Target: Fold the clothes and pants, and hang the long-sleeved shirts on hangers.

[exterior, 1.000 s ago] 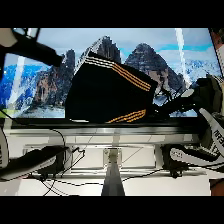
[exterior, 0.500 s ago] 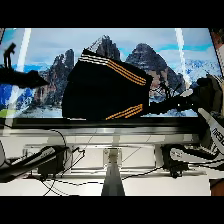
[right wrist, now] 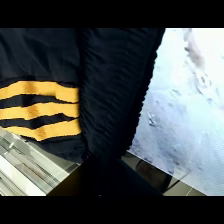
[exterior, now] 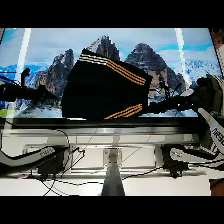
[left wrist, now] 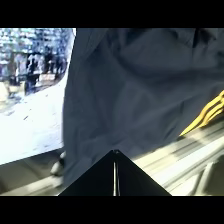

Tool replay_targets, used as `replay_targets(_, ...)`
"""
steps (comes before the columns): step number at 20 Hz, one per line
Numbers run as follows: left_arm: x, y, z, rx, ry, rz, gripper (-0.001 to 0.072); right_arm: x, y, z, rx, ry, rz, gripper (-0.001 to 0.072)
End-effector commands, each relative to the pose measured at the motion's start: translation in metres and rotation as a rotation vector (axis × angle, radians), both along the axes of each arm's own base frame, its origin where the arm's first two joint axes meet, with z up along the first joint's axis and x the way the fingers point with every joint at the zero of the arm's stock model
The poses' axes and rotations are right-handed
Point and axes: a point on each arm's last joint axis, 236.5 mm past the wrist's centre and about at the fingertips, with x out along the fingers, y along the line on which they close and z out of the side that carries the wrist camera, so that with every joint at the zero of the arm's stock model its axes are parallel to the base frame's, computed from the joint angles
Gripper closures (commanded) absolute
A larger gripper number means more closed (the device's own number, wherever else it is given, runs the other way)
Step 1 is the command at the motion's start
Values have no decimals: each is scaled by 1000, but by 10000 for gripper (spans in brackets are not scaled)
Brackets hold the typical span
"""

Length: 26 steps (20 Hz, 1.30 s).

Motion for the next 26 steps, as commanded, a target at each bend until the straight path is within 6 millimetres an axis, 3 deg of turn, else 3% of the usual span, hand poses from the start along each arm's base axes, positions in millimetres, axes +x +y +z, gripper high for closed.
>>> replay_targets(1,-36,25,-20,178,55,-104,704,3,-1,-1,-6,-11,-5,671)
replay_targets(3,-46,33,-29,258,12,-41,700,5,-2,-2,-12,-17,-10,671)
replay_targets(4,-55,29,-35,262,-7,-33,554,5,-2,-2,-12,-17,-9,671)
replay_targets(5,-66,24,-43,265,-3,-29,233,5,-2,-2,-12,-17,-9,671)
replay_targets(6,-74,17,-52,256,7,-16,31,5,-2,-2,-12,-24,-1,671)
replay_targets(8,-86,3,-65,229,23,-29,38,5,-2,-1,-11,-33,8,672)
replay_targets(11,-86,-15,-68,198,3,-67,55,12,-5,4,-31,-78,-1,674)
replay_targets(15,-80,-27,-77,202,-5,-105,55,33,-17,37,-106,-242,-38,676)
replay_targets(17,-75,-35,-84,191,-3,-108,56,34,-24,51,-147,-291,-36,676)
replay_targets(18,-72,-39,-87,181,-2,-102,92,34,-27,56,-162,-314,-29,675)
replay_targets(21,-62,-53,-90,128,-12,-74,468,36,-26,63,-161,-338,-33,675)
replay_targets(23,-53,-61,-85,83,-52,-70,634,36,-26,63,-161,-333,-40,674)
replay_targets(26,-42,-72,-74,24,-107,-56,701,36,-26,63,-160,-332,-43,674)
